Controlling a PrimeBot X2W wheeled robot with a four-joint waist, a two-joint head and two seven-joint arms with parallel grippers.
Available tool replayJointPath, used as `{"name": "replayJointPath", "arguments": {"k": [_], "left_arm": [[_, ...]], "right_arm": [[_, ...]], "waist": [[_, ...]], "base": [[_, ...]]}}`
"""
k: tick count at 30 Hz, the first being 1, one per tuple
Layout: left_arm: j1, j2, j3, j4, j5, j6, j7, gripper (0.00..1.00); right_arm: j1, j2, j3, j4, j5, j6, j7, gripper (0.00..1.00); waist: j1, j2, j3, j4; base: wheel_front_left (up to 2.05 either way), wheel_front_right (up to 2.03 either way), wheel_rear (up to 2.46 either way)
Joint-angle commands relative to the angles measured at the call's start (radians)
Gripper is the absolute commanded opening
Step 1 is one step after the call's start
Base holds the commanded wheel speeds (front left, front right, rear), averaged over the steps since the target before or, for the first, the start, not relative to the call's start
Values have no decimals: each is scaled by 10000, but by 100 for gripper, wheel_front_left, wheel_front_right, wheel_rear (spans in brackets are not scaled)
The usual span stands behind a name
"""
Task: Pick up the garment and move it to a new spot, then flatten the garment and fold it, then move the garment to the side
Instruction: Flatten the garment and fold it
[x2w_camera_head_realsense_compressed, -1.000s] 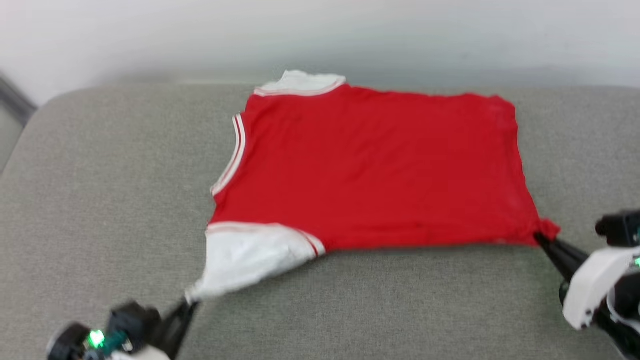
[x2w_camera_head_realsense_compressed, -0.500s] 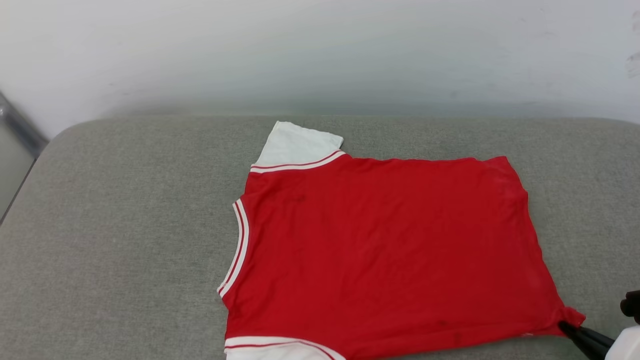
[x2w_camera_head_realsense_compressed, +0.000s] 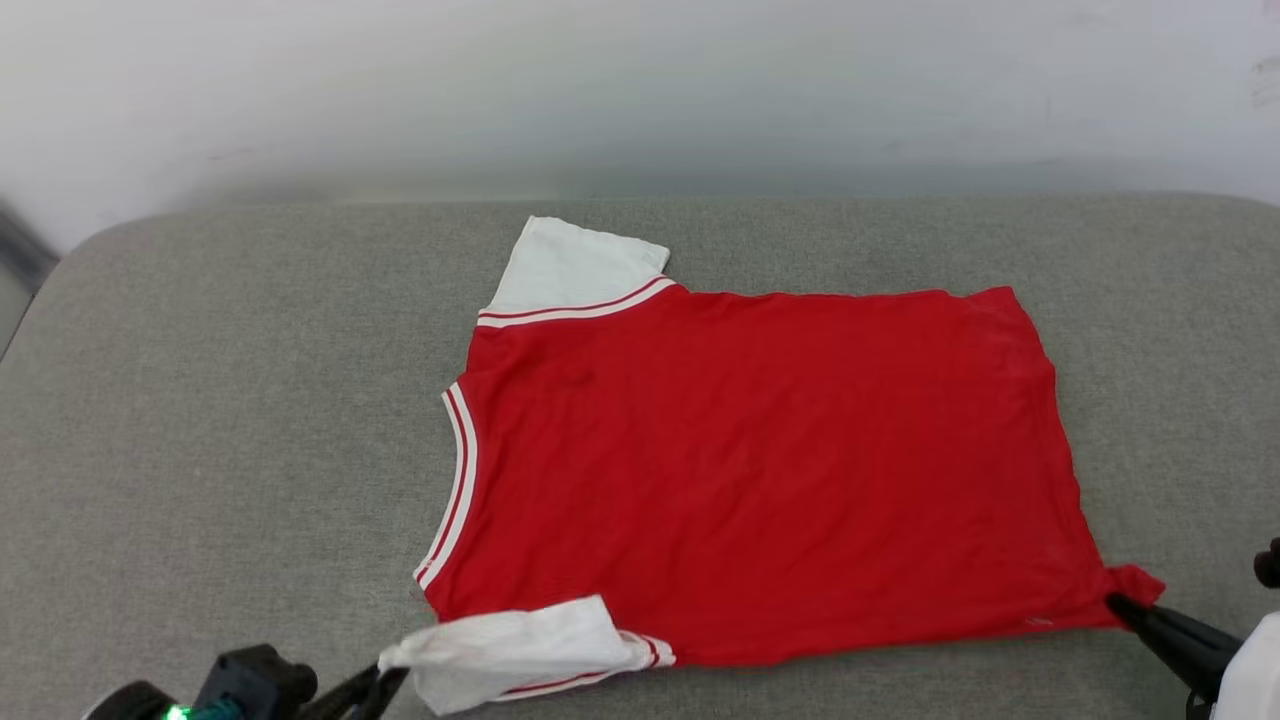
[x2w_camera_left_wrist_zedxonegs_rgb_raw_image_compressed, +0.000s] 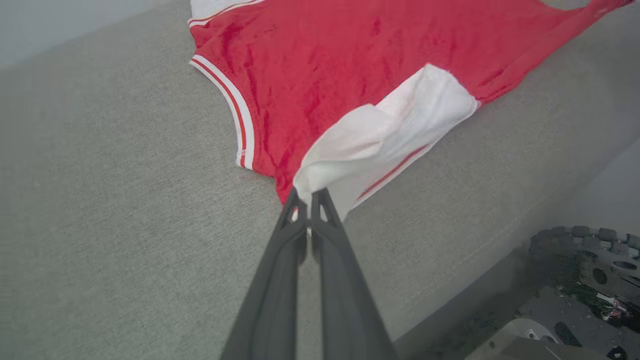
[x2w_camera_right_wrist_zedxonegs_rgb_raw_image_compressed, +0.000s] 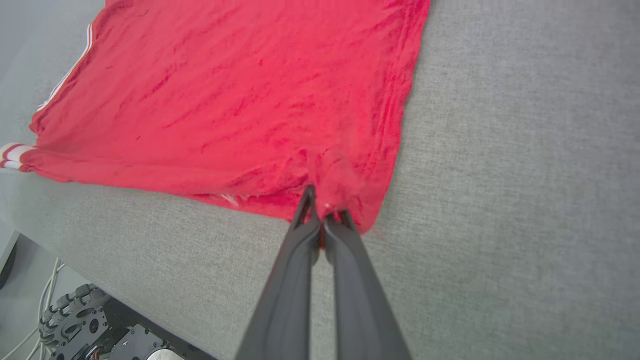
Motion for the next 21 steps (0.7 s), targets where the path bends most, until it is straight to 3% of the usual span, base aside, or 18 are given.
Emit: {"name": "replayJointPath", "arguments": {"k": [1,10,13,21], "left_arm": [[-218,-32,61,5,81,7,-78,0],[-2257,-552,156,734,602,-478,202,0],[-3797,-1050,-89,2039,935,-1044,562,0],[-4815,-1664,-383,3471,1081,-1510,578,0]], "right_arm": [[-121,57,-91,-78,-56,-4,40,0],[-1004,589,-913,-344,-806,-4,985,0],[-1925,1175,-942,30,-1666,-4,1799,0],[-2697,1625,-886,695,-2372,-4,2091,0]], "waist": [[-1,0,124,-17],[-1,0,1237,-147],[-1,0,1981,-274],[-1,0,2377,-323]], "base": [[0,0,0],[0,0,0],[0,0,0],[0,0,0]]}}
